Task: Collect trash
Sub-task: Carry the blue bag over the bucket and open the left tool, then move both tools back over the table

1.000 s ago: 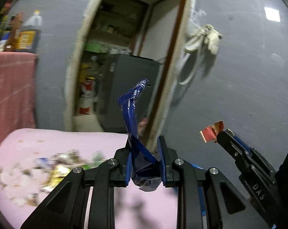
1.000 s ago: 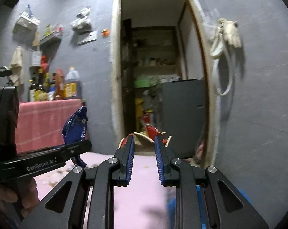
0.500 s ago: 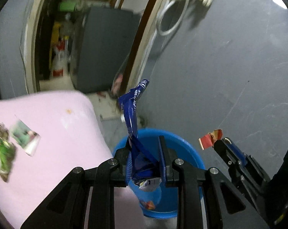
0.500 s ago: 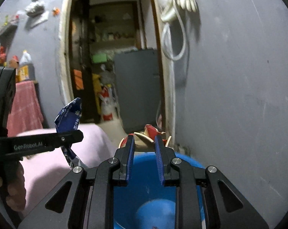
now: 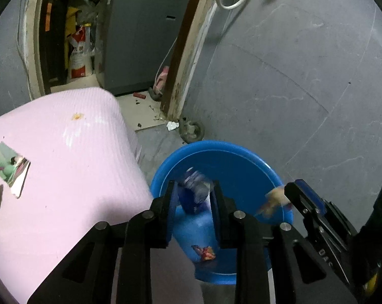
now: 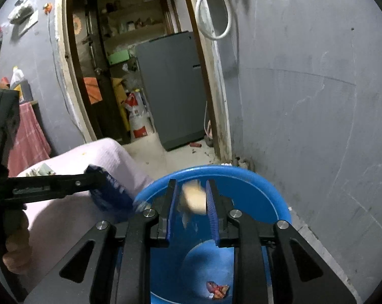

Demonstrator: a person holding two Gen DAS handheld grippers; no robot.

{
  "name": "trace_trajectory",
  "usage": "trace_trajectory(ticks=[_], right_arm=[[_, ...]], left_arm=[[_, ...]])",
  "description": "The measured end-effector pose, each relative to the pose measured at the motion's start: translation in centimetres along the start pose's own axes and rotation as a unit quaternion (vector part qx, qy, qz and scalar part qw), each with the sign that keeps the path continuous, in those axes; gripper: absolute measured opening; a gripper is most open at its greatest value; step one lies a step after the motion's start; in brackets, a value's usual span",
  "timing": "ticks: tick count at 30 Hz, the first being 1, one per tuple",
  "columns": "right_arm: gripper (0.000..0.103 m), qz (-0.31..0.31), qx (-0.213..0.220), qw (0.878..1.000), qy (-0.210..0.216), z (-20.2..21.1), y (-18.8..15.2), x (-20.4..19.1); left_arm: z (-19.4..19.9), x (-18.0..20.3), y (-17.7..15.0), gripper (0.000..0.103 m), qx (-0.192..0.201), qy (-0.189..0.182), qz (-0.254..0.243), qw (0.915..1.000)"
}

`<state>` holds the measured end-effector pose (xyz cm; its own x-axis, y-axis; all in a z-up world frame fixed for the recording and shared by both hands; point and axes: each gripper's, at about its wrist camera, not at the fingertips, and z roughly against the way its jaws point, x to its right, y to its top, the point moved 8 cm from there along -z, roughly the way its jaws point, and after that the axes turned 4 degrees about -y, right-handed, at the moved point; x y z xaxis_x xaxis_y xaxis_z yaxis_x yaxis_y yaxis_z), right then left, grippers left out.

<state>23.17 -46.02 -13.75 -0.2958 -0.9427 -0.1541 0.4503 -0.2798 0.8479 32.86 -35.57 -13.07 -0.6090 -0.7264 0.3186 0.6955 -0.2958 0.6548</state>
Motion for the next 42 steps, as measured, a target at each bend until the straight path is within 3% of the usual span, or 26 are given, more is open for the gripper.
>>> trace_trajectory(ticks=[7, 8, 10, 12, 13, 18, 21, 28, 32, 42], right_arm=[[0.035, -0.004, 0.006, 1.0, 0.0, 0.6, 0.4, -0.3], [0.038, -0.002, 0.012, 1.0, 0.0, 0.9, 0.7, -0.5], [0.057, -0.002, 0.027, 1.0, -0.001, 1.7, 1.3, -0.6], [0.067, -0.001, 0.044, 0.999, 0.0, 2.8, 2.2, -1.0], [0.074, 0.001, 0.053, 0.999, 0.0, 3.3, 2.7, -1.3], [0.086, 0.005, 0.099, 0.995, 0.011, 6.1, 5.2, -3.3], [0.103, 0.007, 0.127, 0.992, 0.02, 7.9, 6.6, -4.7], [0.103, 0.021, 0.191, 0.98, 0.043, 12.2, 8.7, -8.6], [0.103, 0.03, 0.218, 0.973, 0.066, 14.2, 9.3, -11.2], [0.103, 0.044, 0.231, 0.964, 0.125, 16.4, 8.3, -18.1]], left_arm=[[2.6, -1.0, 0.2, 0.032, 0.024, -0.01, 0.019, 0.9995], [3.3, -1.0, 0.4, 0.037, 0.033, -0.009, 0.019, 0.9992], [5.0, -1.2, 0.7, 0.046, 0.061, 0.002, 0.02, 0.998], [7.2, -1.4, 0.7, 0.061, 0.094, 0.01, 0.018, 0.9953], [8.3, -1.6, 0.9, 0.063, 0.112, 0.015, 0.016, 0.9935], [13.4, -2.8, 1.7, 0.089, 0.177, 0.05, 0.003, 0.983], [16.7, -3.8, 1.9, 0.098, 0.21, 0.078, 0.001, 0.9746], [24.6, -7.0, 1.1, 0.101, 0.289, 0.153, 0.025, 0.9449], [28.5, -7.7, -0.4, 0.101, 0.319, 0.177, 0.023, 0.9307], [34.4, -10.7, -3.0, 0.102, 0.342, 0.204, 0.04, 0.9165]])
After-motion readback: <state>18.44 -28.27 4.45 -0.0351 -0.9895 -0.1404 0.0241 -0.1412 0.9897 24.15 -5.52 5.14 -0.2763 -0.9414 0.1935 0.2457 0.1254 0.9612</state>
